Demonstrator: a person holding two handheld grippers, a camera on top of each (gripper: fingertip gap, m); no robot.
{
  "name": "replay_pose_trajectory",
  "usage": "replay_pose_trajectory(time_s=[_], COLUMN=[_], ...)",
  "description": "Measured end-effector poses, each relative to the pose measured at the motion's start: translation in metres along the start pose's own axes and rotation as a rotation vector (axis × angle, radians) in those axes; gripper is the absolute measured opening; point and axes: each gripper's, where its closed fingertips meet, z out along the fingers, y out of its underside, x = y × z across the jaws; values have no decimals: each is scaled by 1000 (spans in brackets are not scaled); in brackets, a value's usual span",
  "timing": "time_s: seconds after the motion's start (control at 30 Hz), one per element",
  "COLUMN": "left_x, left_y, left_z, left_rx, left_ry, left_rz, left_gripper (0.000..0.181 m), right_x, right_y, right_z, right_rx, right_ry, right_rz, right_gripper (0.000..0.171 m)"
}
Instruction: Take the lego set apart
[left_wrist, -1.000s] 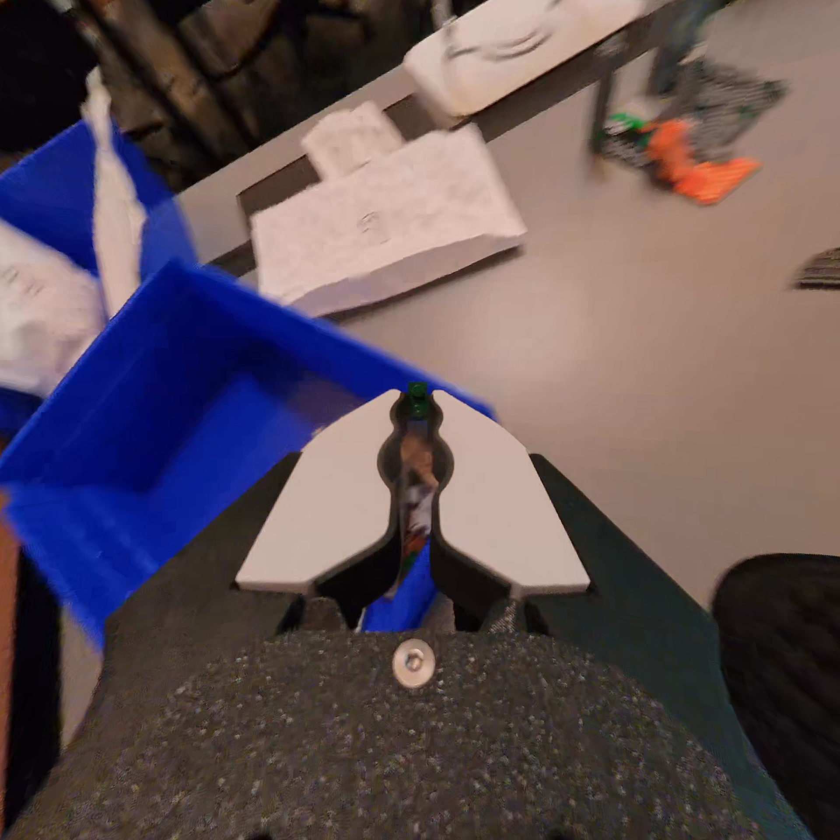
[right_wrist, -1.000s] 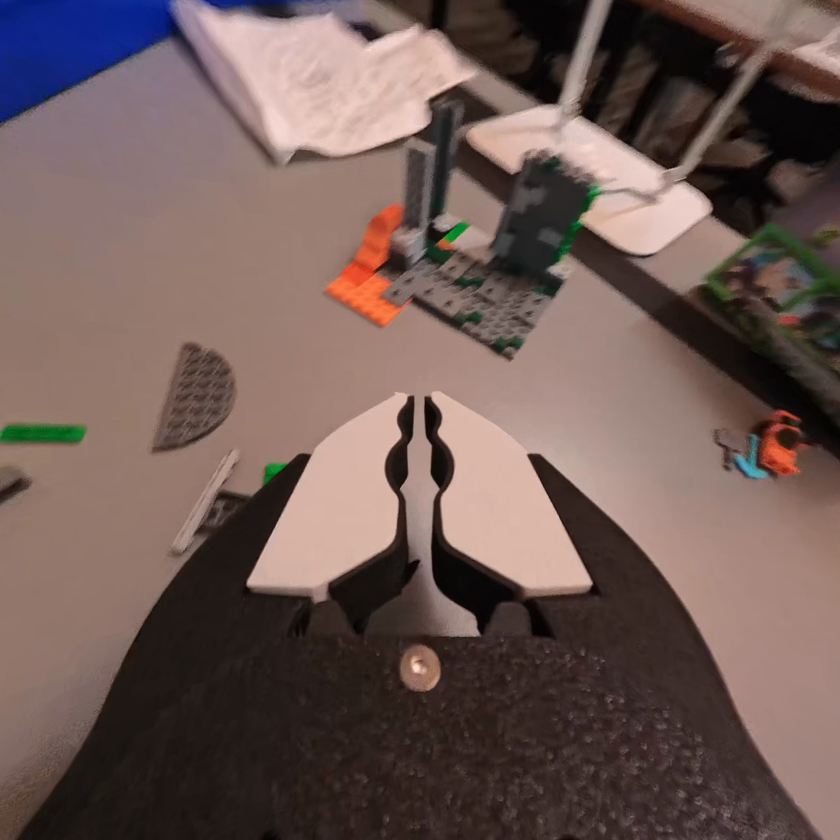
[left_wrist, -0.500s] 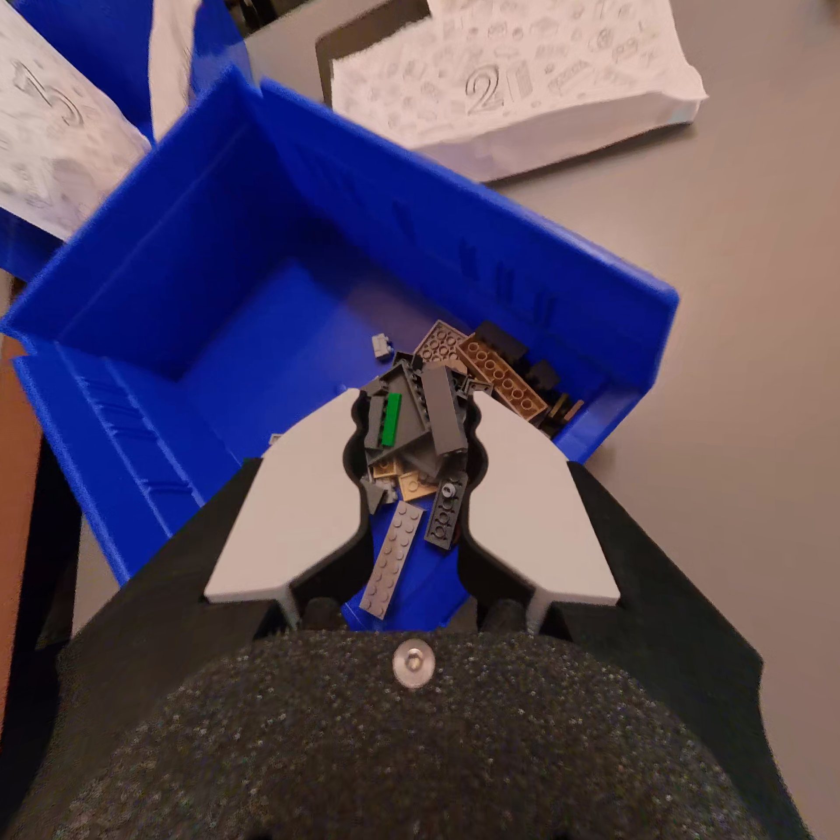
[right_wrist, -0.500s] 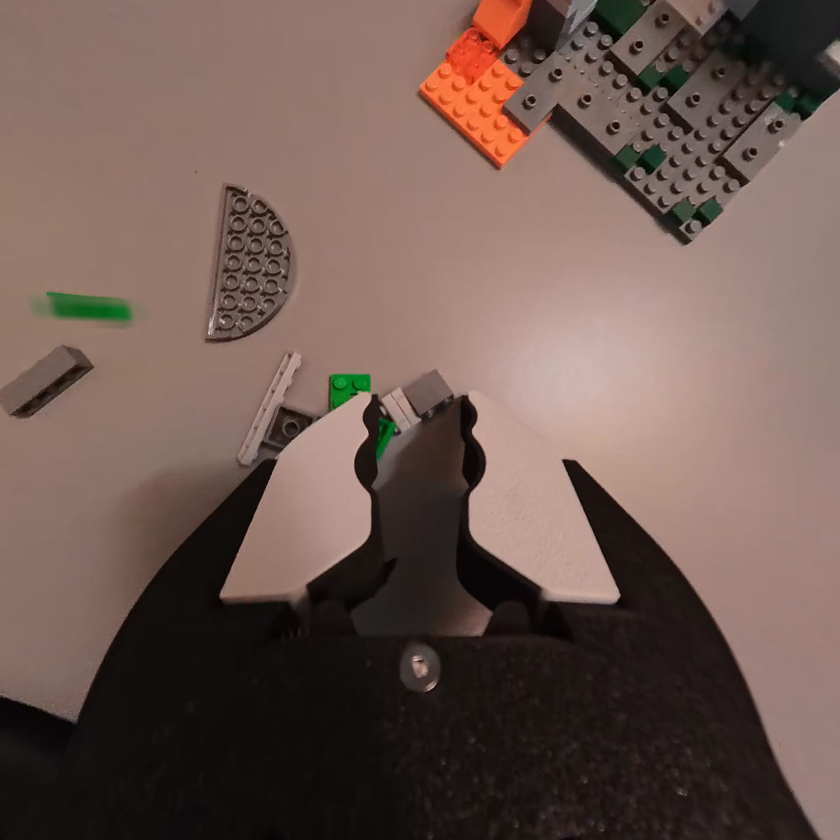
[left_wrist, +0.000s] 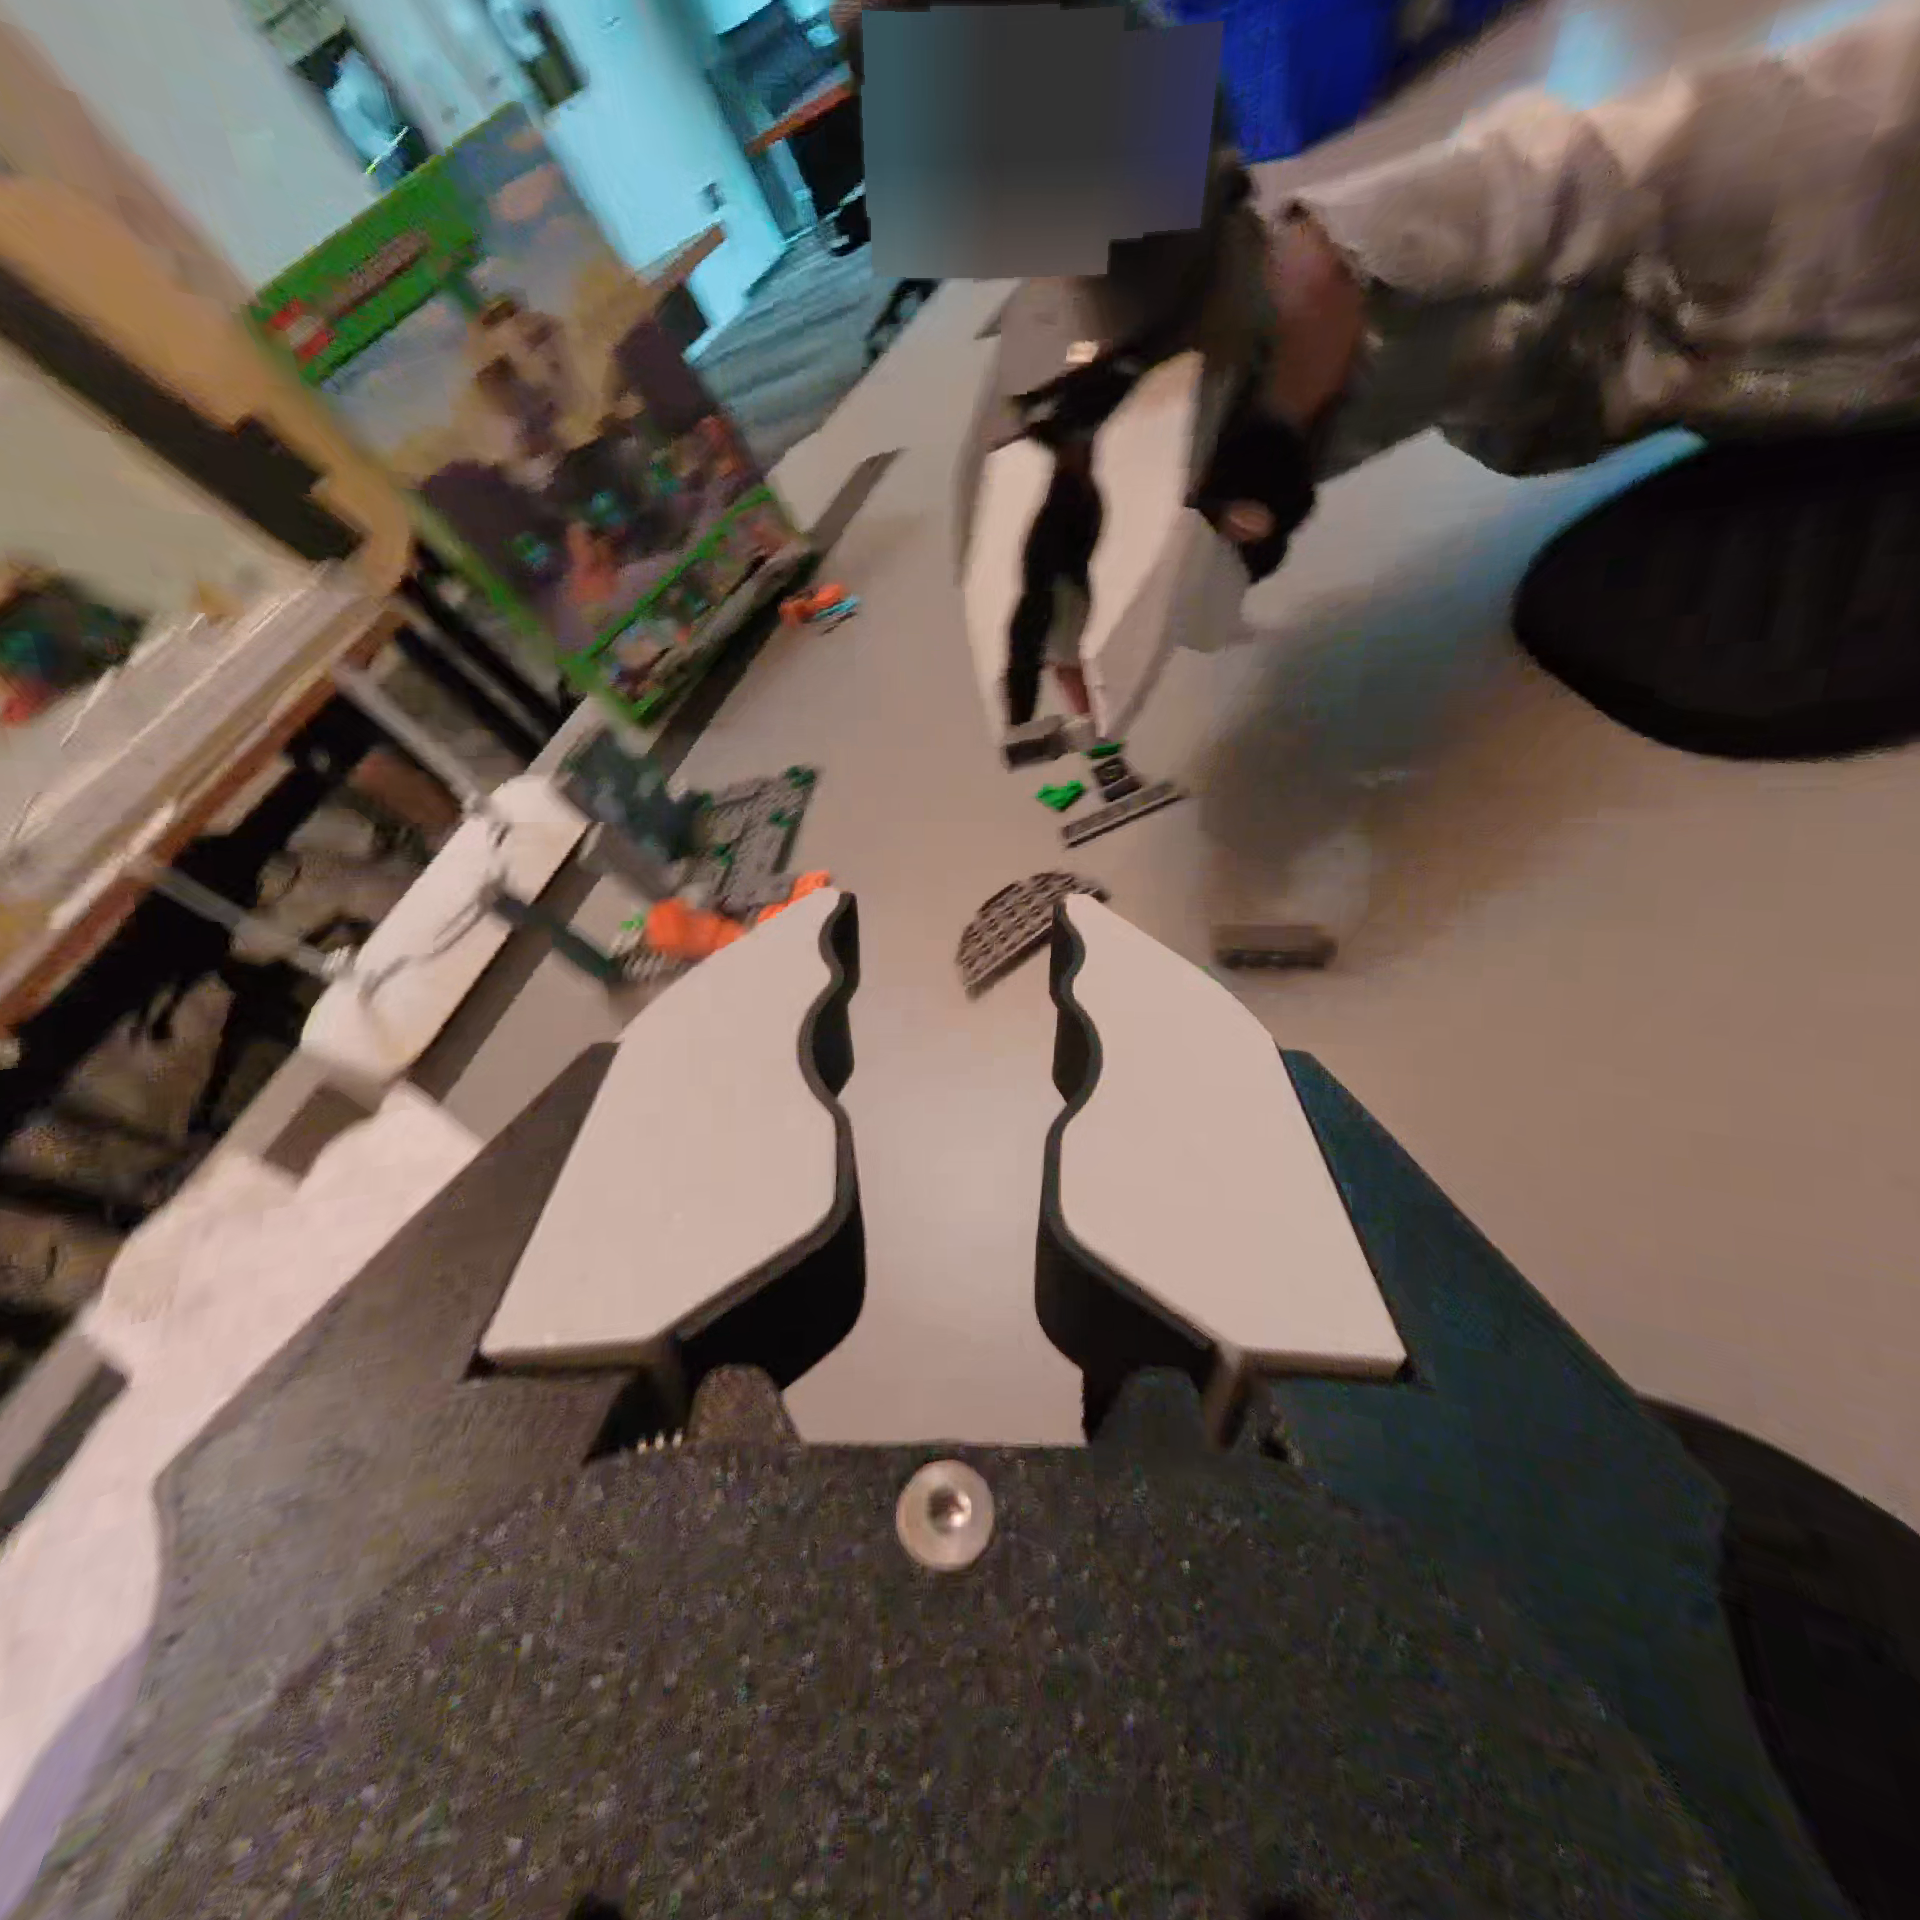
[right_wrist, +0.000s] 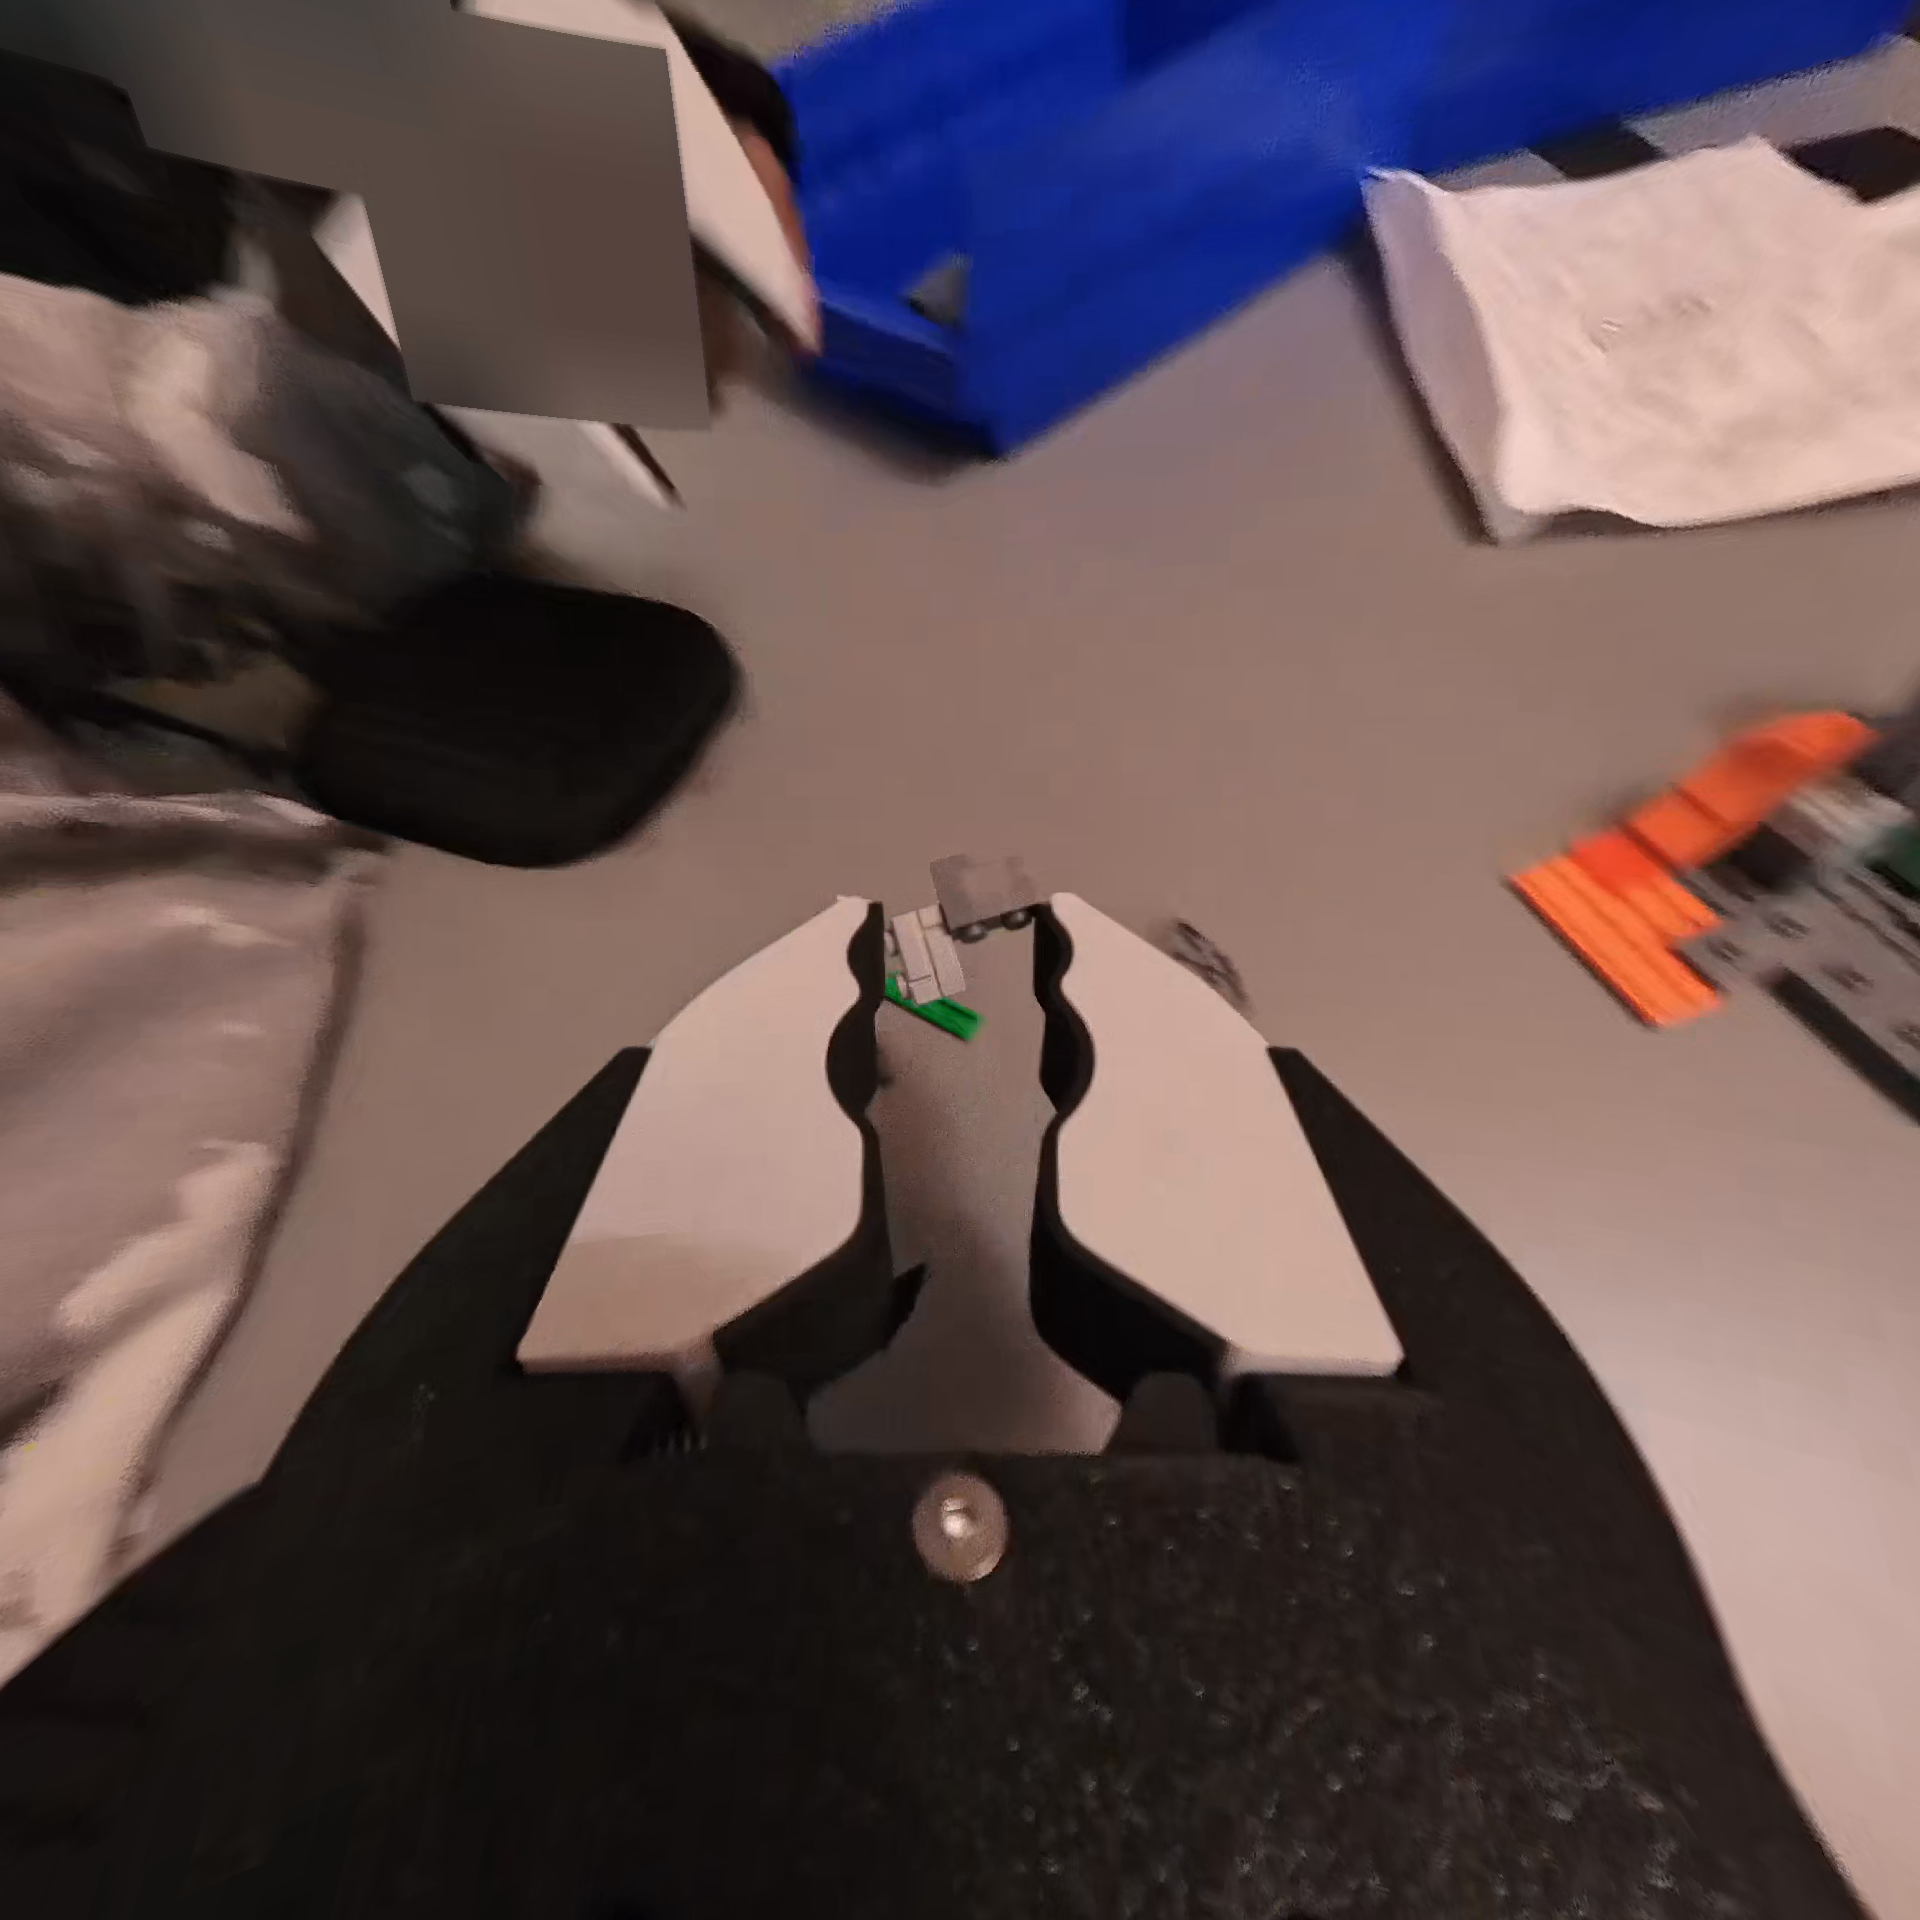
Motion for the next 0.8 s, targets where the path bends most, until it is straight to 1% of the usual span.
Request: replay_pose_trajectory(time_s=[0.07, 0.13, 0.2, 0.27, 0.33, 0.4, 0.63, 0.7, 0.8], left_x=[24, 39, 47, 49, 53, 57, 64, 65, 61], left_y=[-7, -11, -12, -19, -20, -23, -22, -17, -15], left_z=[23, 37, 44, 47, 49, 47, 46, 47, 45], left_rx=[25, 36, 34, 59, 59, 79, 93, 76, 86], left_ry=[72, 128, 151, 143, 136, 132, 98, 99, 105], left_rz=[93, 174, 251, 293, 345, 384, 482, 490, 430], left_gripper=[34, 35, 34, 29, 27, 19, 10, 10, 9], right_x=[-23, -41, -54, -61, -63, -65, -67, -65, -59], right_y=[-7, -14, -17, -17, -18, -21, -17, -15, -17], right_z=[5, 7, 7, 6, 7, 6, 9, 11, 11], right_rx=[30, 69, 85, 83, 91, 111, 102, 98, 123], right_ry=[-128, -250, -347, -396, -423, -448, -515, -504, -470], right_rz=[13, 41, 66, 76, 89, 110, 179, 180, 184], right_gripper=[27, 27, 27, 27, 27, 27, 28, 28, 29])
